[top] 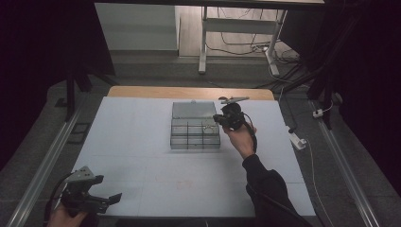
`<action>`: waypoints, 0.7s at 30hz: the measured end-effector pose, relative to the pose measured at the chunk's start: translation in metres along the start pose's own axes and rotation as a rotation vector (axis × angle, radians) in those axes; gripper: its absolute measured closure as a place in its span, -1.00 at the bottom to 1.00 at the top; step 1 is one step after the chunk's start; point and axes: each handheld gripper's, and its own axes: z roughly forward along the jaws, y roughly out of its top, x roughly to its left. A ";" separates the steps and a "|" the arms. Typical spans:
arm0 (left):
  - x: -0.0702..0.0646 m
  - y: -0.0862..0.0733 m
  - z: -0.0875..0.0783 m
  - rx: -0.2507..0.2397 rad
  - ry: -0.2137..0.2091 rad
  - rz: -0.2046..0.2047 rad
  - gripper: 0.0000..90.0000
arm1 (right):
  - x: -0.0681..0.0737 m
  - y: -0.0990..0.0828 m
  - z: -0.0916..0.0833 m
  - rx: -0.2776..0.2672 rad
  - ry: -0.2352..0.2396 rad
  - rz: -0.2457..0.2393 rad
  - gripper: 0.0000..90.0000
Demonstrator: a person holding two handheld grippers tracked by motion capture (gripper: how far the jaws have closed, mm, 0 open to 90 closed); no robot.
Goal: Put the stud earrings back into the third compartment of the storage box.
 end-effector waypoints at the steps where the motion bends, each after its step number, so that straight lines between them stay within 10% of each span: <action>1: 0.000 0.000 0.000 0.000 0.001 0.000 -1.00 | 0.000 0.000 0.003 0.005 -0.006 0.001 0.93; 9: 0.000 0.000 0.000 0.001 -0.003 0.002 -0.99 | -0.001 -0.010 0.026 0.037 -0.048 -0.012 0.91; 21: 0.000 0.000 0.000 0.001 -0.003 0.004 -0.99 | 0.005 -0.008 0.013 0.016 0.026 0.015 0.07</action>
